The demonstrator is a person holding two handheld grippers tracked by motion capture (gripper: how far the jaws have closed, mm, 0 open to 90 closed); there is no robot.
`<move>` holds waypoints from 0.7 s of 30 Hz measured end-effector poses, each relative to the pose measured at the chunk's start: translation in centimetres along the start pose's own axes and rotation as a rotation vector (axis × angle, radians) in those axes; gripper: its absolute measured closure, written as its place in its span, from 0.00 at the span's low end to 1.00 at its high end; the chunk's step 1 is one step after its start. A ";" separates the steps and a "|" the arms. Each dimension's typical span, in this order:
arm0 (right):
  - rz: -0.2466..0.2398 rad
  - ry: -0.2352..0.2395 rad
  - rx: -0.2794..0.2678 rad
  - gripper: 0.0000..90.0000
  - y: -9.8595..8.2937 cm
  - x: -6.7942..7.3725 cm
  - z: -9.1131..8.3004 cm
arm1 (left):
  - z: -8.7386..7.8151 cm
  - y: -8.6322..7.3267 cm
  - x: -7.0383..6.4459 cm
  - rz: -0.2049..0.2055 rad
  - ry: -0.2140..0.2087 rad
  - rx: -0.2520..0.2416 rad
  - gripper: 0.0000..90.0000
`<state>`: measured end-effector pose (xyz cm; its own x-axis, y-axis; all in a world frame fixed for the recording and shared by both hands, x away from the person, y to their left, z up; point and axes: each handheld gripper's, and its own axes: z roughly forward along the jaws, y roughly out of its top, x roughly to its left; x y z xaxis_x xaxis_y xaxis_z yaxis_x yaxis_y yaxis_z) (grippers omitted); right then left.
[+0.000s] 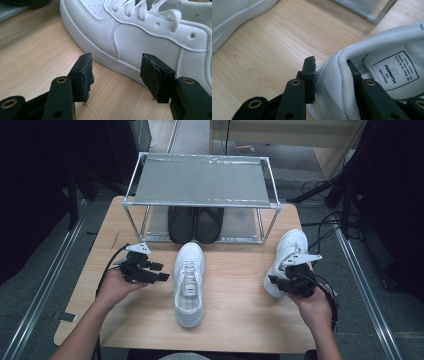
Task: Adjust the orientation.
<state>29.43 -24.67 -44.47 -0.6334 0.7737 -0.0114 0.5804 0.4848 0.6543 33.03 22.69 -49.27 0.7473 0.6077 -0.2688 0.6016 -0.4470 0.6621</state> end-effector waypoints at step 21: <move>-0.115 0.097 0.014 0.78 0.4 7.2 0.7 | 0.5 0.6 0.1 0.010 -0.012 0.007 0.48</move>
<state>25.45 -18.67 -44.80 -0.7420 0.6702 -0.0121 0.5079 0.5739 0.6425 33.58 22.18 -49.28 0.7567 0.5950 -0.2708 0.5958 -0.4573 0.6602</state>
